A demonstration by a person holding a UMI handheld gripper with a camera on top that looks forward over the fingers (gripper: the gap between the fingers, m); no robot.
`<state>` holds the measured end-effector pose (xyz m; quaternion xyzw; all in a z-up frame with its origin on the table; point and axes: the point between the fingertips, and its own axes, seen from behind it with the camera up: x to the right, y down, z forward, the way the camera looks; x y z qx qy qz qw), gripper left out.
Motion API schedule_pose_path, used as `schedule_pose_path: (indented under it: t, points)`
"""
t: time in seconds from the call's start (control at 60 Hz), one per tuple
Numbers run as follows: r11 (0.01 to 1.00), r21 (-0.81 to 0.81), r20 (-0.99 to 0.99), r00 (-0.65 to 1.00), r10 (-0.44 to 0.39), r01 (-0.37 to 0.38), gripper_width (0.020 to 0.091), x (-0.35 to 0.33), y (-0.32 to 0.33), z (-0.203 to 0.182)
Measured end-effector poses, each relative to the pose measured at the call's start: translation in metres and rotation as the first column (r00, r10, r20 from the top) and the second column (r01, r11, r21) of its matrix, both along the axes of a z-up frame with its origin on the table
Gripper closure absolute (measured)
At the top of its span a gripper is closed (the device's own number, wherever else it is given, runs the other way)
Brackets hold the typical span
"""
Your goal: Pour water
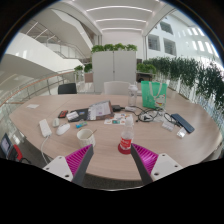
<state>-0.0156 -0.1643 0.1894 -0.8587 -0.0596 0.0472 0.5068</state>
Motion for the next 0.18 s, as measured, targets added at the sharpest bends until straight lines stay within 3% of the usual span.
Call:
schedule_pose_path:
  t: [0.183]
  points:
    - [1.0,0.014,0.026,1.0,-0.008,0.008,0.0262,-0.002,-0.023,0.018]
